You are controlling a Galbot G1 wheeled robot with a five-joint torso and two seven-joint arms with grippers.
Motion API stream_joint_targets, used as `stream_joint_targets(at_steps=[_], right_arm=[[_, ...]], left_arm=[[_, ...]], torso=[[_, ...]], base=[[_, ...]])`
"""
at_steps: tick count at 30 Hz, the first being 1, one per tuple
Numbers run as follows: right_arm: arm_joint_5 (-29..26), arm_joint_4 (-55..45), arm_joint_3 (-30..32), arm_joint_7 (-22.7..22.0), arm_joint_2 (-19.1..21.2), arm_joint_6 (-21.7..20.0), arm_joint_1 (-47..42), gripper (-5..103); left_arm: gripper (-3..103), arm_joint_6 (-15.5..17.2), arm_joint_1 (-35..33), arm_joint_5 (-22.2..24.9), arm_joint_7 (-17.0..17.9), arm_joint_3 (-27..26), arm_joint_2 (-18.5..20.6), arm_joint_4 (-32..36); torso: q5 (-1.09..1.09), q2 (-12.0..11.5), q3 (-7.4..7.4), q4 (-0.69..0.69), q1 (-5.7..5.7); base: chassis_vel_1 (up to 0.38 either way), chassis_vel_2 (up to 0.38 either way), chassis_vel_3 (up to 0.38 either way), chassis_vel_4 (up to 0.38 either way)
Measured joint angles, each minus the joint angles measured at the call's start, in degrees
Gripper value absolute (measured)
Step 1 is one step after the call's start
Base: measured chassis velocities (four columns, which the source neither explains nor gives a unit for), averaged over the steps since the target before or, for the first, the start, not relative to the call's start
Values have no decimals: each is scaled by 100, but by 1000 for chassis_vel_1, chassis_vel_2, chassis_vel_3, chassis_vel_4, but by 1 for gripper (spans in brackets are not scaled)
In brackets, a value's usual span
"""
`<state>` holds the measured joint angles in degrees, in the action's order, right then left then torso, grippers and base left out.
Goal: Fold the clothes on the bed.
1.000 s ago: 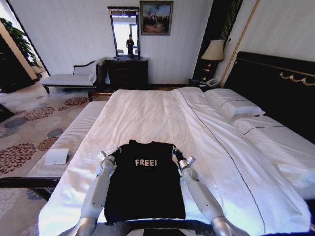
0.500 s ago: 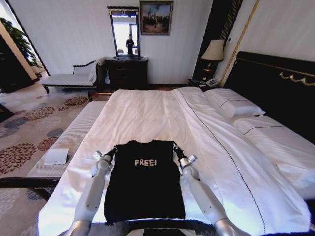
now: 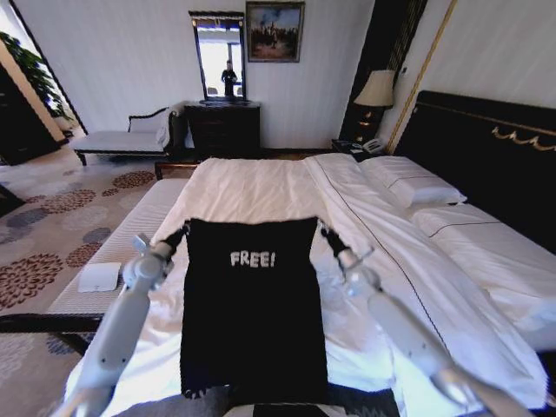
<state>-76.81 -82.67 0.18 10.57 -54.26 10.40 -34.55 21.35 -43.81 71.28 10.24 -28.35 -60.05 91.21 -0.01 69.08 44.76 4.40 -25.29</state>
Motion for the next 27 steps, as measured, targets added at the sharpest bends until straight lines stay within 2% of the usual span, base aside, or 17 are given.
stream_joint_targets(at_steps=[7, 11, 16, 22, 26, 27], right_arm=[[-228, 343, -401, -27, -162, 48, 749, 0], [-244, 547, -552, 42, -269, 57, 1109, 0], [-222, 590, -557, 69, -303, 75, 1179, 0], [115, 115, -313, -220, -64, -3, 426, 0], [205, -684, 31, -304, 343, -79, -592, 0], [205, -684, 31, -304, 343, -79, -592, 0]], left_arm=[[2, 0, 592, 40, -16, 277, 36, -288], [2, -72, 971, 124, -145, 472, 52, -422], [2, -129, 1049, 199, -202, 524, 81, -413], [2, -181, 372, 102, -130, 428, 197, 26], [2, -91, -732, -127, 67, 190, 198, 801], [2, -91, -732, -127, 67, 190, 198, 801]], torso=[[0, -1, 1, 0, -2], [0, -1, 1, 2, 0], [0, -1, 0, 1, -1], [1, -1, 0, 1, 1], [-1, 1, -2, 1, 2], [-1, 1, -2, 1, 2]], base=[[0, 0, 0, 0], [0, 0, 0, 0], [0, 0, 0, 0], [0, 0, 0, 0], [0, 0, 0, 0], [0, 0, 0, 0]])
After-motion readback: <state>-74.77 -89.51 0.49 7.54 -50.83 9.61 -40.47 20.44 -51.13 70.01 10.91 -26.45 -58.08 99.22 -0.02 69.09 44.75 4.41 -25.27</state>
